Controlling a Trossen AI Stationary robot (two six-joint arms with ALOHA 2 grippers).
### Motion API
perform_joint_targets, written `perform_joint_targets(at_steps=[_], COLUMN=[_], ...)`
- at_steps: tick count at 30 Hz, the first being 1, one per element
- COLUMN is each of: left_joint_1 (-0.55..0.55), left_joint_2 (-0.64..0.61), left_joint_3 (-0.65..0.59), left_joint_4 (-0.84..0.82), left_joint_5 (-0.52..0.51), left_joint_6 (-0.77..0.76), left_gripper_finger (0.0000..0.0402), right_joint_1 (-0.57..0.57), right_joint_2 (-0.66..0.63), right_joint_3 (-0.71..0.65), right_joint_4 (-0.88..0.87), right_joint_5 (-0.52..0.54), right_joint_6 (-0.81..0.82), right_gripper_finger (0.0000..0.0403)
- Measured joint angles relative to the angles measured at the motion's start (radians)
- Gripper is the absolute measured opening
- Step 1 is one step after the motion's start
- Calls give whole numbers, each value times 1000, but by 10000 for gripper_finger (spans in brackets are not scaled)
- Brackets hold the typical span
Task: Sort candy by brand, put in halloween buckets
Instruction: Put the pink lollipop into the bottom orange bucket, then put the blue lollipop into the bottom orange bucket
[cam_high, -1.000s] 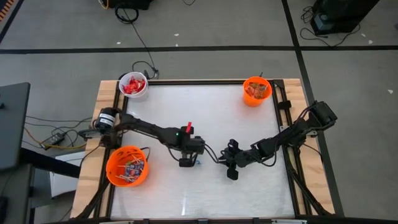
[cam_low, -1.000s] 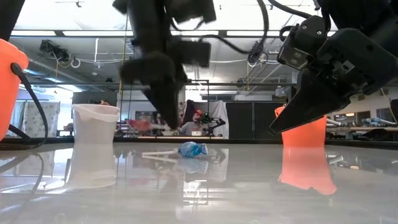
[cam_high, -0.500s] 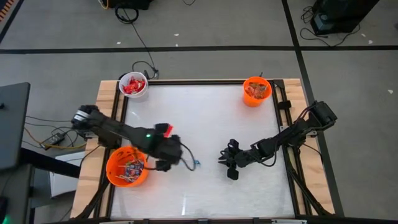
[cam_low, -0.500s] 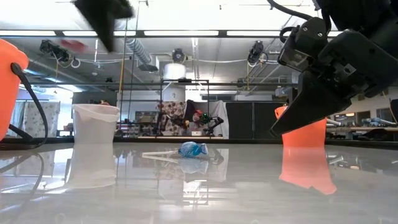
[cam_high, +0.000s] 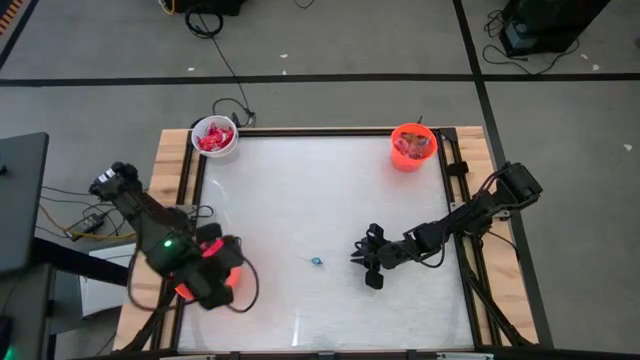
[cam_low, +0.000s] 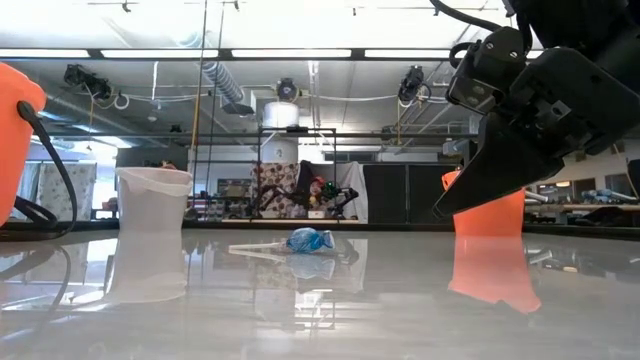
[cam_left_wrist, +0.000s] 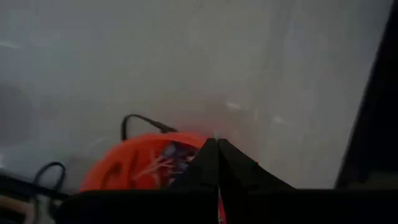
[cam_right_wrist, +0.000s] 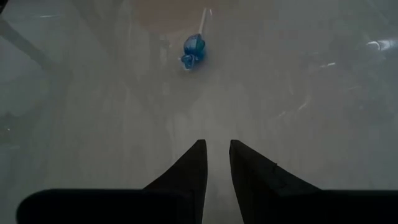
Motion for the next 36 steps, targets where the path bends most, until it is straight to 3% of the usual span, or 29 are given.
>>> perform_joint_targets(at_steps=[8, 12, 19, 21, 26, 32, 36], left_joint_1=[-96, -107, -68, -16, 114, 244, 323], left_joint_2=[-2, -26, -26, -27, -25, -25, -25], left_joint_3=[-4, -25, -26, -39, -156, -371, -530], left_joint_4=[-127, -105, -50, 29, 347, 845, 1195], left_joint_5=[-86, -159, -520, -506, -393, -281, -183], left_joint_6=[-238, -236, -213, -164, 126, 424, 529], left_gripper_finger=[33, 62, 91, 89, 85, 86, 103], right_joint_1=[0, 0, -3, -3, -3, -3, -3], right_joint_2=[0, 0, 0, 0, 0, 0, 0], right_joint_3=[0, 0, 0, 0, 0, 0, 0], right_joint_4=[0, 1, 0, 0, 0, 0, 0], right_joint_5=[0, 0, 0, 0, 0, -2, -7], right_joint_6=[15, 19, 19, 19, 22, 23, 22], right_gripper_finger=[83, 83, 83, 83, 83, 83, 83])
